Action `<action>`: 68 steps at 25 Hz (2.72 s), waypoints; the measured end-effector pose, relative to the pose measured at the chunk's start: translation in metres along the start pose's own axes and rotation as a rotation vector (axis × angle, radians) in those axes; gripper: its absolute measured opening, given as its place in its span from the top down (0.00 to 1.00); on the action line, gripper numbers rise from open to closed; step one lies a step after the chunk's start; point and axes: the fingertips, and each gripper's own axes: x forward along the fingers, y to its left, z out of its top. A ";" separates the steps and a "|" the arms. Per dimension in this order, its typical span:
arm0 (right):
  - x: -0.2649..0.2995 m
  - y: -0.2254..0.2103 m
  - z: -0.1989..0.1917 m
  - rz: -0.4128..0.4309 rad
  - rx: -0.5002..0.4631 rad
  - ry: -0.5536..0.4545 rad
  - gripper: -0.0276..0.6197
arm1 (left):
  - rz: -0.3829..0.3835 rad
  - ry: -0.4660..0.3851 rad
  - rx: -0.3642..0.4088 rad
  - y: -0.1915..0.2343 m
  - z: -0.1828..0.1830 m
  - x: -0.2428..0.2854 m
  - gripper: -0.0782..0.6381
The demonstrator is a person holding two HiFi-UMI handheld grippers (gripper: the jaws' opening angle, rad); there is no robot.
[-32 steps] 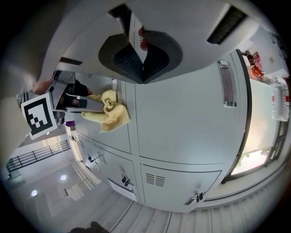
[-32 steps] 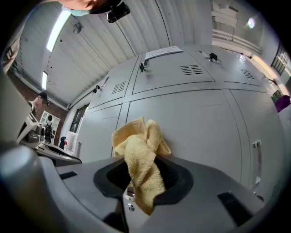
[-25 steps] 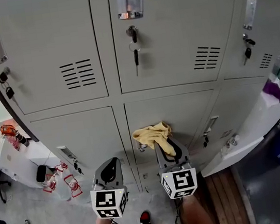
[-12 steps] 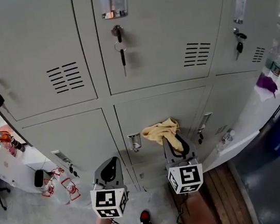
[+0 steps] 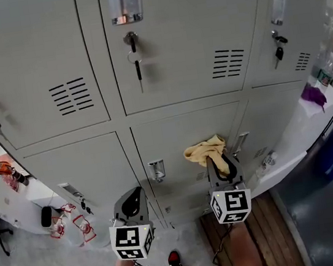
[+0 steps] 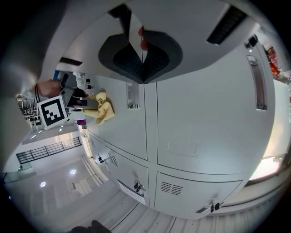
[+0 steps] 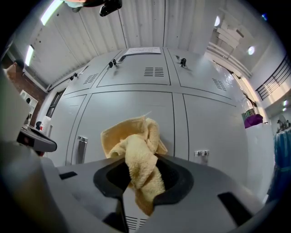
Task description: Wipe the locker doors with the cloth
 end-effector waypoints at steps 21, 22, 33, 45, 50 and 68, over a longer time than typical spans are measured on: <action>-0.006 -0.048 -0.009 -0.101 0.018 0.024 0.76 | -0.031 0.007 0.011 -0.009 0.000 0.003 0.86; -0.007 -0.047 -0.008 -0.097 0.018 0.021 0.76 | -0.030 0.005 0.010 -0.009 0.000 0.003 0.86; -0.043 -0.014 0.005 -0.005 0.024 -0.032 0.76 | -0.009 0.000 0.012 -0.010 0.002 -0.004 0.86; -0.043 0.071 -0.011 0.224 0.048 -0.012 0.76 | 0.049 0.022 -0.008 -0.006 -0.013 -0.027 0.86; -0.034 0.103 -0.019 0.295 0.049 0.005 0.76 | 0.086 0.031 -0.013 0.007 -0.017 -0.035 0.86; 0.004 0.123 -0.042 0.305 0.049 0.044 0.76 | 0.096 0.054 -0.013 0.026 -0.023 -0.021 0.86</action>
